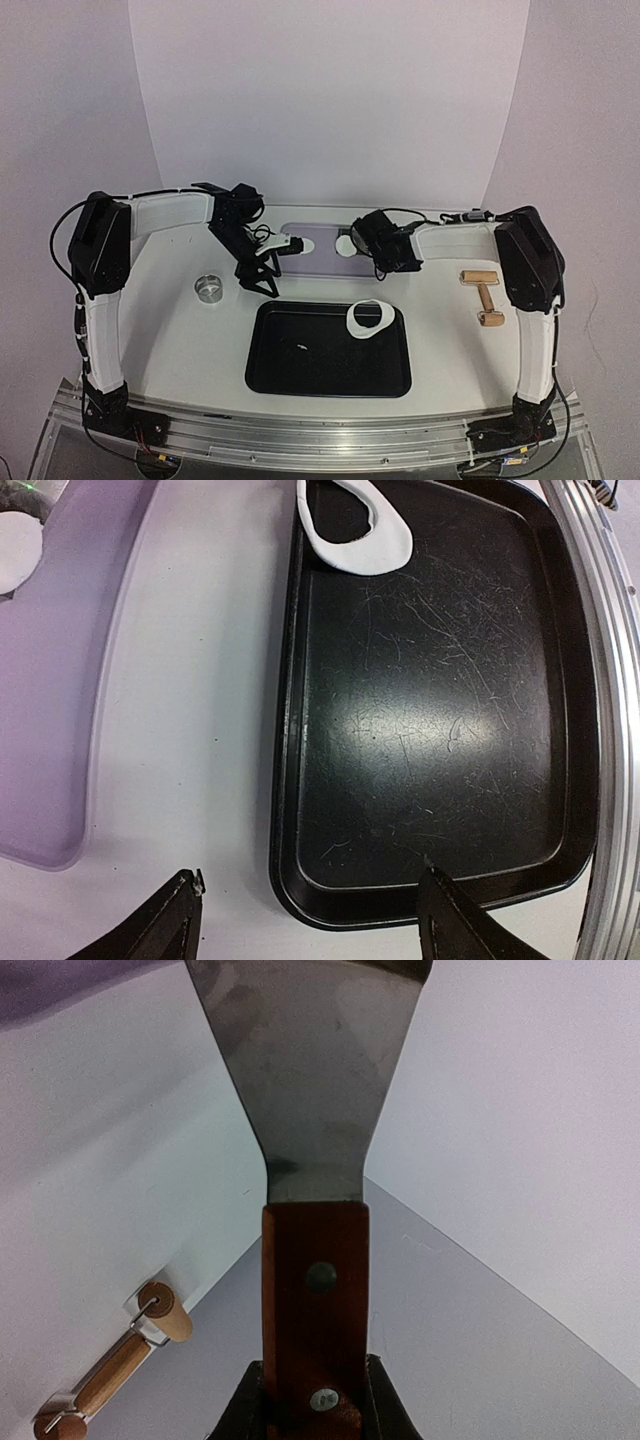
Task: Roll out the dumpling wrappers from the dough
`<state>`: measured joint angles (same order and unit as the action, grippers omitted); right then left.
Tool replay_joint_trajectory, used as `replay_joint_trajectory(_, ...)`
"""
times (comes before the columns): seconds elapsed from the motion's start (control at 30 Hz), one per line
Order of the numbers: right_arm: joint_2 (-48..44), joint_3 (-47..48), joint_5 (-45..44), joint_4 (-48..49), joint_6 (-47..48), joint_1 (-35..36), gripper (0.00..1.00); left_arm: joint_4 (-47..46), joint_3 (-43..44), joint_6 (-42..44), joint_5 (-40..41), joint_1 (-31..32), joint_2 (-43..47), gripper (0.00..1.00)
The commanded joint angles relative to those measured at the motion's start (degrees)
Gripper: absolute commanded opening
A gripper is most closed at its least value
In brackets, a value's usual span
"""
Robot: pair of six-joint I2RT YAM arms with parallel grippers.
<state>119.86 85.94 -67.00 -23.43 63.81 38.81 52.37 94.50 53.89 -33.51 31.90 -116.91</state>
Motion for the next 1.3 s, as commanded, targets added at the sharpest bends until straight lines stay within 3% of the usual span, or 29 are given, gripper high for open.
replay_joint_trajectory(0.0, -1.7, -5.83, -2.85, 11.66, 15.64, -0.38, 0.0, 1.38, 2.03, 1.14, -1.94, -0.52, 3.16, 0.73)
replay_joint_trajectory(0.27, -1.34, -3.99, -3.66, 12.97, 16.86, -2.04, 0.0, 1.56, 2.28, 1.25, -2.26, -0.51, 3.09, 0.73)
replay_joint_trajectory(0.57, -5.14, -8.82, -3.97, 34.26, 29.54, -2.77, 0.0, 1.45, 1.69, 1.6, -1.99, -0.96, 3.44, 0.73)
replay_joint_trajectory(0.93, -10.49, -12.09, -3.56, 42.92, 34.81, -3.56, 0.0, 1.49, 1.57, 1.78, -2.0, -1.22, 3.27, 0.73)
replay_joint_trajectory(1.27, -9.76, -12.39, -2.87, 49.17, 38.04, -3.56, 0.0, 1.97, 2.49, 1.6, -1.96, -1.22, 3.08, 0.73)
